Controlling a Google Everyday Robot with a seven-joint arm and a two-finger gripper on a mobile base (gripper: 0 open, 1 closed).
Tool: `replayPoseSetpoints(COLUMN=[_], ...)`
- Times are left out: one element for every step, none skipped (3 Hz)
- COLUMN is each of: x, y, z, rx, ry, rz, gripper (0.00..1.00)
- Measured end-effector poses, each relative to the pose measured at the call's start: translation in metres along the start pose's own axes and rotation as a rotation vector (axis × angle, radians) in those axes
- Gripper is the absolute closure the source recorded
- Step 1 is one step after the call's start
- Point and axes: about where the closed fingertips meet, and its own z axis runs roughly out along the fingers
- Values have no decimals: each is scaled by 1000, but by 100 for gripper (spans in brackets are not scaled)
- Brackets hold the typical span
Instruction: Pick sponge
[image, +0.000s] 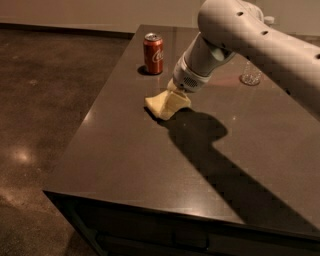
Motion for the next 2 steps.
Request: replayPoseSetpoints(x=[-2, -6], y=[-1, 1], z=[-17, -45], rx=[8, 21], ry=[-9, -38], rz=[-23, -45], gripper=[63, 85])
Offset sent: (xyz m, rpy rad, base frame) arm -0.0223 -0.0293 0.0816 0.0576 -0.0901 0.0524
